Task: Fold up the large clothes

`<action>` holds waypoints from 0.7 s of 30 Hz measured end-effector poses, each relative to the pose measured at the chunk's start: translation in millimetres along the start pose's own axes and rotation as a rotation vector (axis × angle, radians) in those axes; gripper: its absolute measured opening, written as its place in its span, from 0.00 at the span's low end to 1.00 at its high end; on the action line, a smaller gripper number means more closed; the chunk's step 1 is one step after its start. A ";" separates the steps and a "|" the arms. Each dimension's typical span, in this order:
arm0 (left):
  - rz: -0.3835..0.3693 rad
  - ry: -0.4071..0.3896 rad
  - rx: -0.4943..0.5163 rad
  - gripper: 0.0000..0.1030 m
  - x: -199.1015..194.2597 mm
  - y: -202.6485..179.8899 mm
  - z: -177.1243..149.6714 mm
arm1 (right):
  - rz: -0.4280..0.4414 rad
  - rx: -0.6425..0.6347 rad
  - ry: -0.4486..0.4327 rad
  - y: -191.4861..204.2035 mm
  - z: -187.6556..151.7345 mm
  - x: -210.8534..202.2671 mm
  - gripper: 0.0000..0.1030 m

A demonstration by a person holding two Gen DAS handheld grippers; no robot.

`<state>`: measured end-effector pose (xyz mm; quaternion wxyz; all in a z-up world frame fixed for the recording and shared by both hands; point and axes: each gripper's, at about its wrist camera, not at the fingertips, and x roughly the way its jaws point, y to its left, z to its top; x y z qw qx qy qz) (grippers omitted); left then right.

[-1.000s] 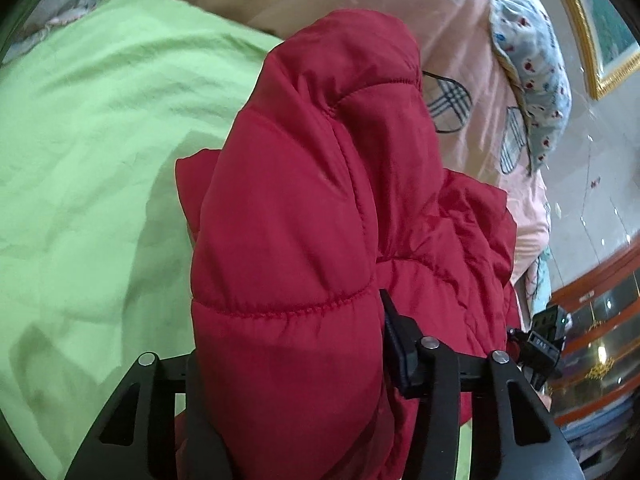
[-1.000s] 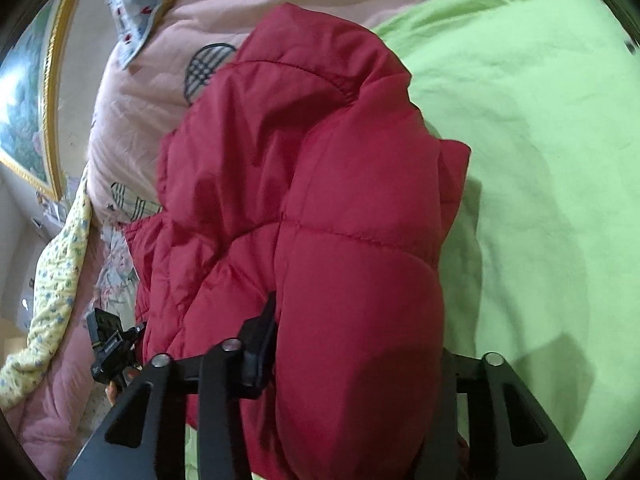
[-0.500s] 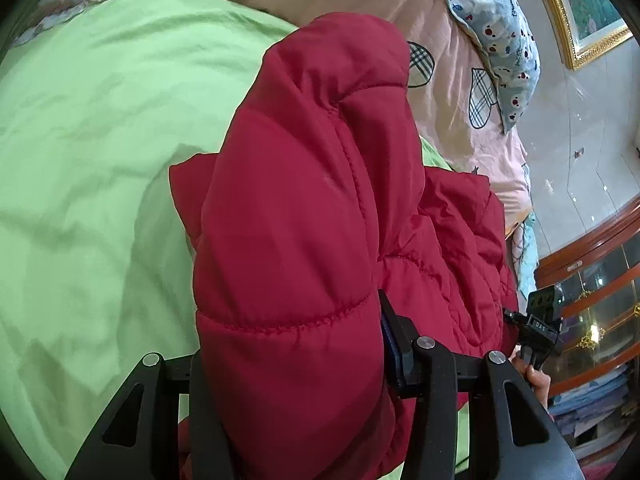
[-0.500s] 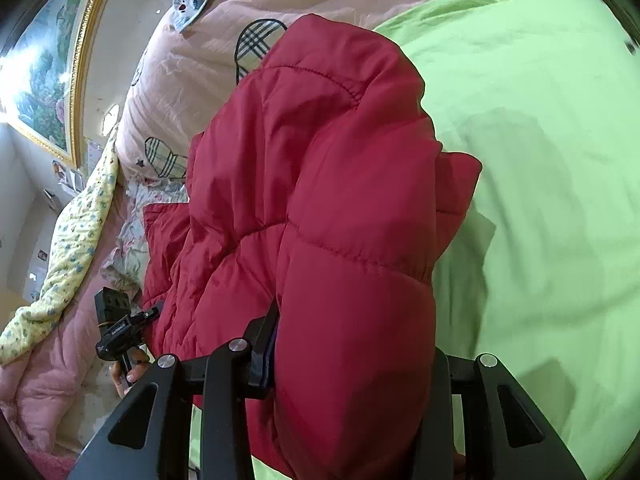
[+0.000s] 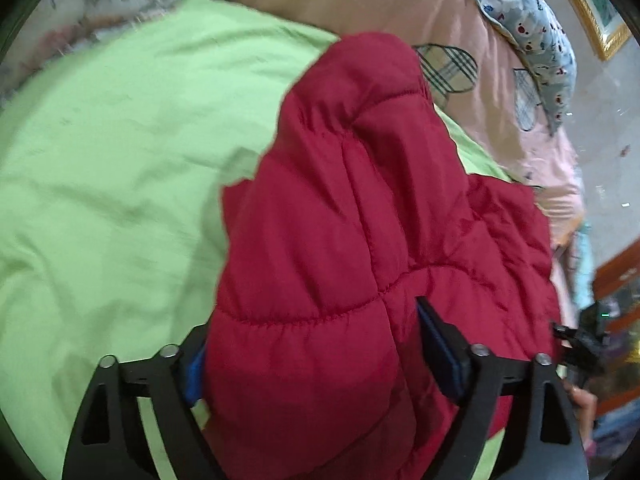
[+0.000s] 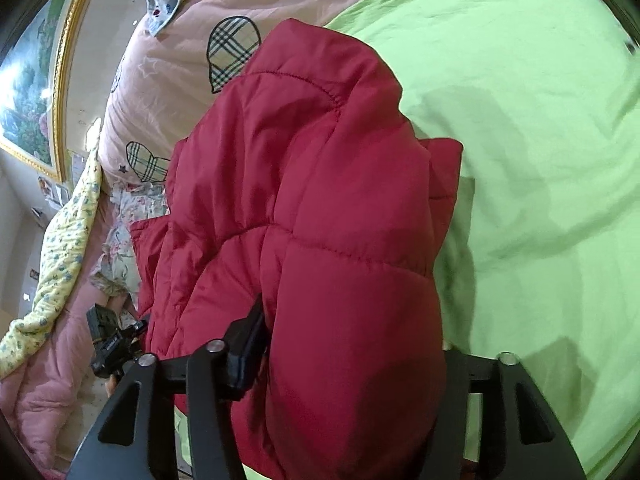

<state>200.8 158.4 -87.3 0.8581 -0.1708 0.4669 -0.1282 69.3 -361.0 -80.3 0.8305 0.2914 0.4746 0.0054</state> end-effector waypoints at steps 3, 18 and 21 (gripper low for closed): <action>0.098 -0.079 0.038 0.88 -24.1 -10.3 -6.3 | -0.069 -0.009 -0.037 2.2 -0.5 -12.5 0.77; 0.101 -0.029 0.158 0.94 -7.4 -68.7 -10.0 | -0.382 -0.313 -0.069 80.7 18.2 23.1 1.00; 0.137 -0.013 0.206 0.77 2.4 -77.9 -15.2 | -0.388 -0.350 -0.076 84.0 15.0 35.6 0.95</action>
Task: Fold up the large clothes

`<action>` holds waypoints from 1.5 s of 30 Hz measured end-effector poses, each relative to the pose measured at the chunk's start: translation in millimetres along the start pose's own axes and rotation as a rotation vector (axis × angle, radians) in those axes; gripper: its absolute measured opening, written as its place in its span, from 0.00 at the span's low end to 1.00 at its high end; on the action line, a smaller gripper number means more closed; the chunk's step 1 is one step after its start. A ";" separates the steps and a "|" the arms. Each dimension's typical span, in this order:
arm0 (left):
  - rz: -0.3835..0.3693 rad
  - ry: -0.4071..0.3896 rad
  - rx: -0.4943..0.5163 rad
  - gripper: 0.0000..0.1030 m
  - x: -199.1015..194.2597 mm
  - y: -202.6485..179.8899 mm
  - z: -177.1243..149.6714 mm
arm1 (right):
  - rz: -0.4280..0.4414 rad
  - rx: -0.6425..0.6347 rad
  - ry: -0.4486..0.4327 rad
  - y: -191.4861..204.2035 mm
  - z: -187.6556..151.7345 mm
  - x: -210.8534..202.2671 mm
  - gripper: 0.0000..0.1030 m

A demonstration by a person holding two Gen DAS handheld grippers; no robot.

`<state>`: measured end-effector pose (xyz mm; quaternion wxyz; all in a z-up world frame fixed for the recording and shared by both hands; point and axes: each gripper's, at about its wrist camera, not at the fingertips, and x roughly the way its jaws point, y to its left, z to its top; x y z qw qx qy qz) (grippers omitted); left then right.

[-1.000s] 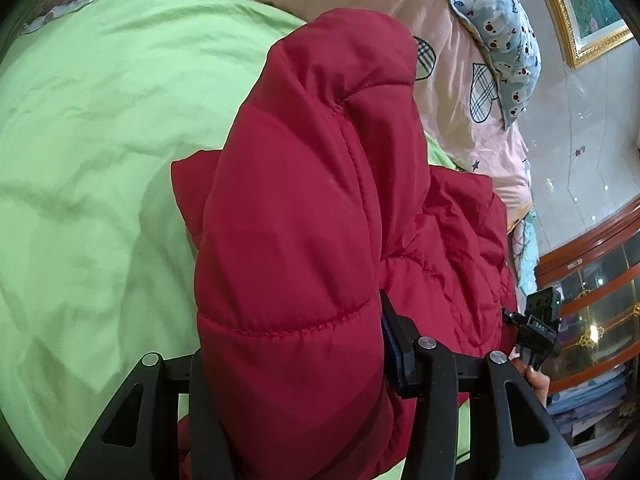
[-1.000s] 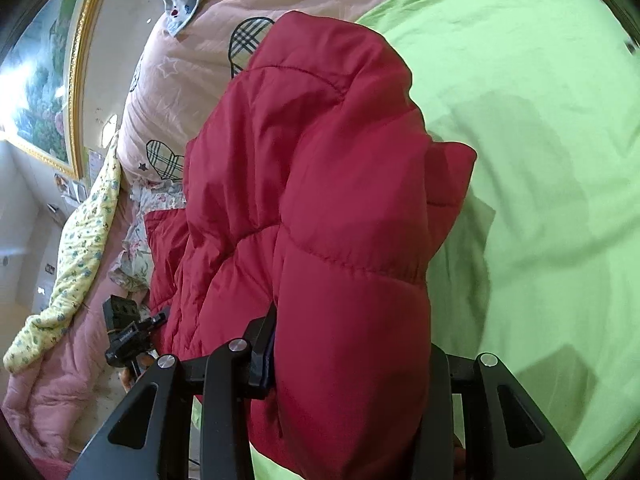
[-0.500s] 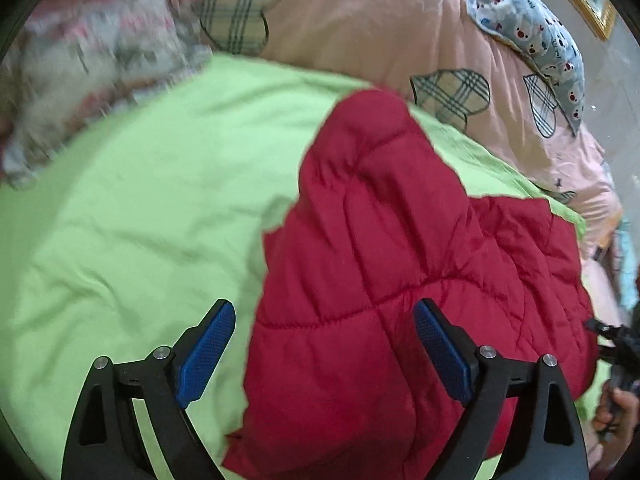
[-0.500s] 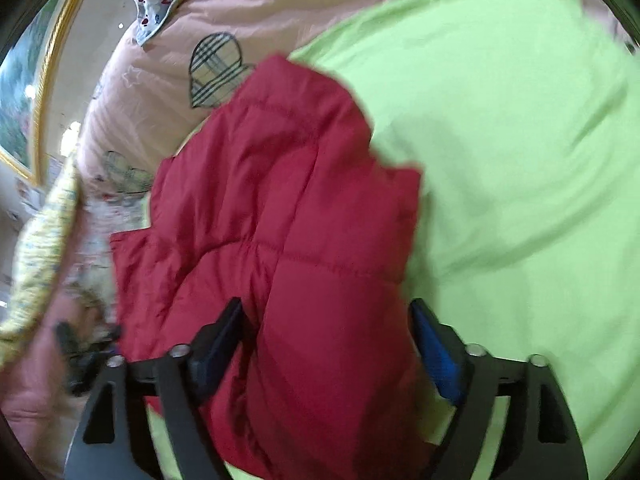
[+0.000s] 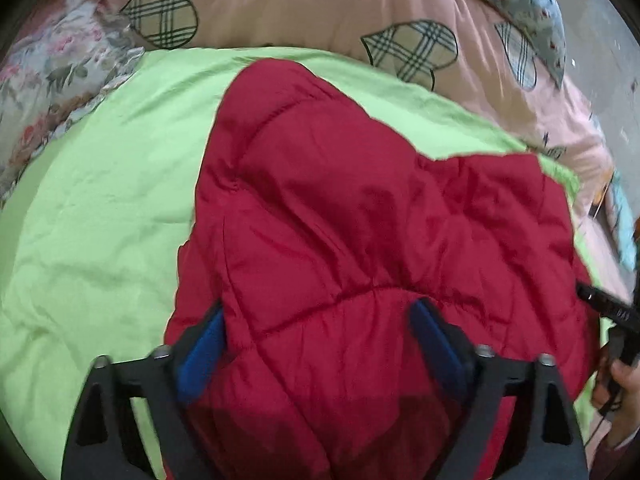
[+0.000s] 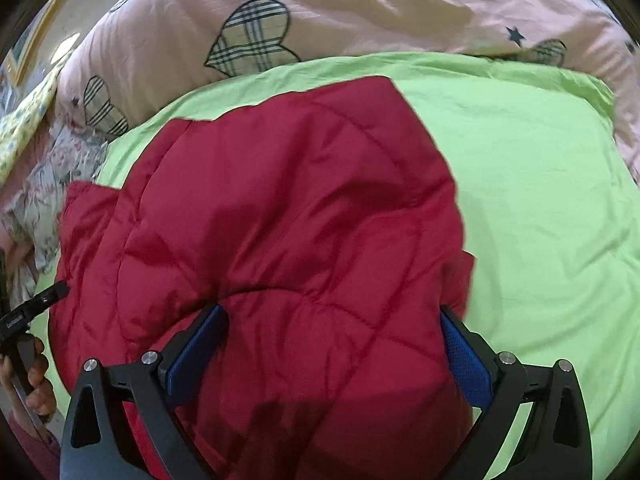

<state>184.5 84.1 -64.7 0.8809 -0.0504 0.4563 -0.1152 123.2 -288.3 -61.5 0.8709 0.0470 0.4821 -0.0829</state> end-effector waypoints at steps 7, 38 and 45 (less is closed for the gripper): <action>-0.002 -0.009 0.022 0.34 -0.4 -7.7 12.6 | 0.061 0.040 -0.068 -3.5 5.9 -8.9 0.25; 0.097 -0.056 -0.044 0.42 33.5 -20.5 -9.9 | 0.256 0.127 -0.217 -22.1 -31.5 13.8 0.25; 0.004 -0.105 -0.065 0.42 26.5 -5.8 -23.2 | 0.146 0.100 -0.188 -5.0 -27.3 14.1 0.27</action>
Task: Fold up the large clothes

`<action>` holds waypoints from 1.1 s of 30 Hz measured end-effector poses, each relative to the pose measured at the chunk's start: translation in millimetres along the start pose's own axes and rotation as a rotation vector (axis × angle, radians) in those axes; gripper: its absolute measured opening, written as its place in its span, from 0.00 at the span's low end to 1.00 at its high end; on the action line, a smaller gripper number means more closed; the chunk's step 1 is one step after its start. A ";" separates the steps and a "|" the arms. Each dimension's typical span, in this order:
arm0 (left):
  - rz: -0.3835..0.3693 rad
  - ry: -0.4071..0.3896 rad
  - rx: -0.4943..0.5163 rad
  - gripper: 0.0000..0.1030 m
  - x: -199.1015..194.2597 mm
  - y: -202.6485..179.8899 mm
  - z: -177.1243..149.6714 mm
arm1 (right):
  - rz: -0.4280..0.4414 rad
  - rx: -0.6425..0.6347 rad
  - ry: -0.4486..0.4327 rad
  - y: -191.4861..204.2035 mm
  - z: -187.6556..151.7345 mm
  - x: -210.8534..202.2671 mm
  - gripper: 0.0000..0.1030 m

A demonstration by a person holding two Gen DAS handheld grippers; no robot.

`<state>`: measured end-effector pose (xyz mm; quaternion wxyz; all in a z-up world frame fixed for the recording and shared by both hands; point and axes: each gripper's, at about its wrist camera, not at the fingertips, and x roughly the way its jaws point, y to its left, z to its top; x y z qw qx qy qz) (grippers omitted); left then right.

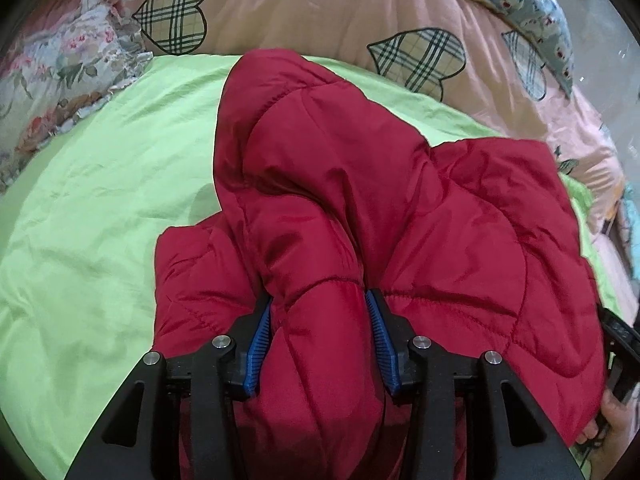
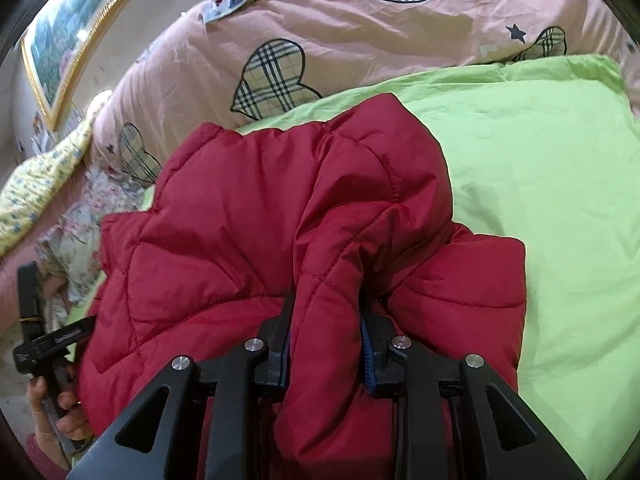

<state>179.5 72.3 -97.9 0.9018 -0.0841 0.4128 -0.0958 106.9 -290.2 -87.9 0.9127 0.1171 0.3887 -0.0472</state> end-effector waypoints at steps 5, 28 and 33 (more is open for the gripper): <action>-0.031 -0.009 0.012 0.43 1.0 7.2 -4.2 | -0.134 -0.004 0.131 23.2 14.8 15.2 0.31; -0.001 -0.102 0.010 0.61 -98.9 -22.6 10.7 | -0.149 0.019 0.206 21.9 22.3 25.0 0.34; -0.016 -0.154 0.139 0.63 -124.5 -67.0 -8.5 | -0.147 0.024 0.174 22.1 18.4 21.0 0.34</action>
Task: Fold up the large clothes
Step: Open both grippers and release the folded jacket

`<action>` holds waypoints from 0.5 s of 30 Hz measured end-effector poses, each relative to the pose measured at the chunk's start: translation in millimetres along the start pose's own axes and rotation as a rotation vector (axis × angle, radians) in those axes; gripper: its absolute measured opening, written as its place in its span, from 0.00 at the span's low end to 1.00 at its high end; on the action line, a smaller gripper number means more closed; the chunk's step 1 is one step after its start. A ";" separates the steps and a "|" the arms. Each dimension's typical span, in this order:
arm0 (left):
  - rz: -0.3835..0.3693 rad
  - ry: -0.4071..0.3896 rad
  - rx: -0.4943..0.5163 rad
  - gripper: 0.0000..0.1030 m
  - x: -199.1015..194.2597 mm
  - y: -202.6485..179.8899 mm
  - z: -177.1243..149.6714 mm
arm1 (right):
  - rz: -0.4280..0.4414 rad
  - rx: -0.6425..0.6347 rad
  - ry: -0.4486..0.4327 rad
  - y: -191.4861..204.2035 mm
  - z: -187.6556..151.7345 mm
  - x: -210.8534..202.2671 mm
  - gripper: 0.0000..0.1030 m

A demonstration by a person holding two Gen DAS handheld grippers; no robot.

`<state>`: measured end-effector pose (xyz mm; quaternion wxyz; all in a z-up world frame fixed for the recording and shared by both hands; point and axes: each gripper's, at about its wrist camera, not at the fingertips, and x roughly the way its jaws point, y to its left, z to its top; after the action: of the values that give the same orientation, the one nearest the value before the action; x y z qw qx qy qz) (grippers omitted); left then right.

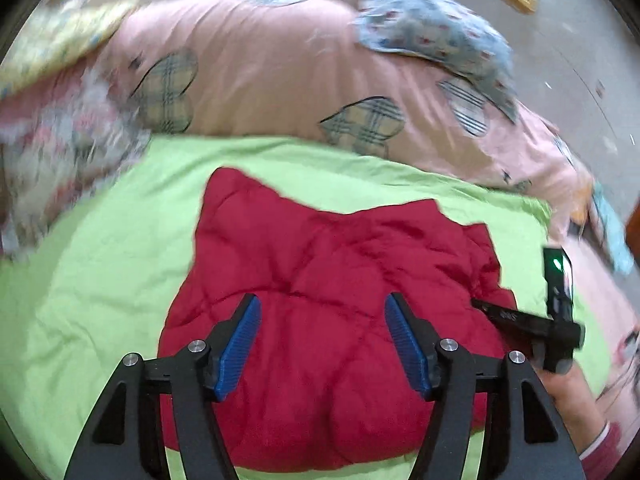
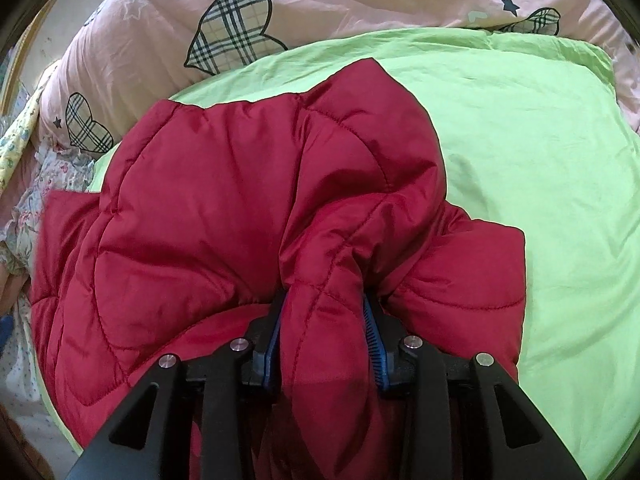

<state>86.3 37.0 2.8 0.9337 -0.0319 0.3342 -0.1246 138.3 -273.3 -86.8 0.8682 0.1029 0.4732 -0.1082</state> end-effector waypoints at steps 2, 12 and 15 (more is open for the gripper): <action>-0.021 0.044 0.055 0.63 10.3 -11.7 -8.4 | 0.009 0.006 -0.006 -0.9 -0.8 -1.7 0.34; 0.031 0.242 0.053 0.67 112.0 1.5 -34.5 | 0.011 0.019 -0.024 -2.3 -4.5 -22.1 0.40; 0.021 0.240 0.050 0.67 114.3 4.4 -31.9 | -0.062 -0.017 -0.075 4.8 -9.3 -54.7 0.43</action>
<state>152.4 13.0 -93.0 0.8888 0.0102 0.4405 -0.1258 103.3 -261.2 -45.3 0.8823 0.0769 0.4443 -0.1349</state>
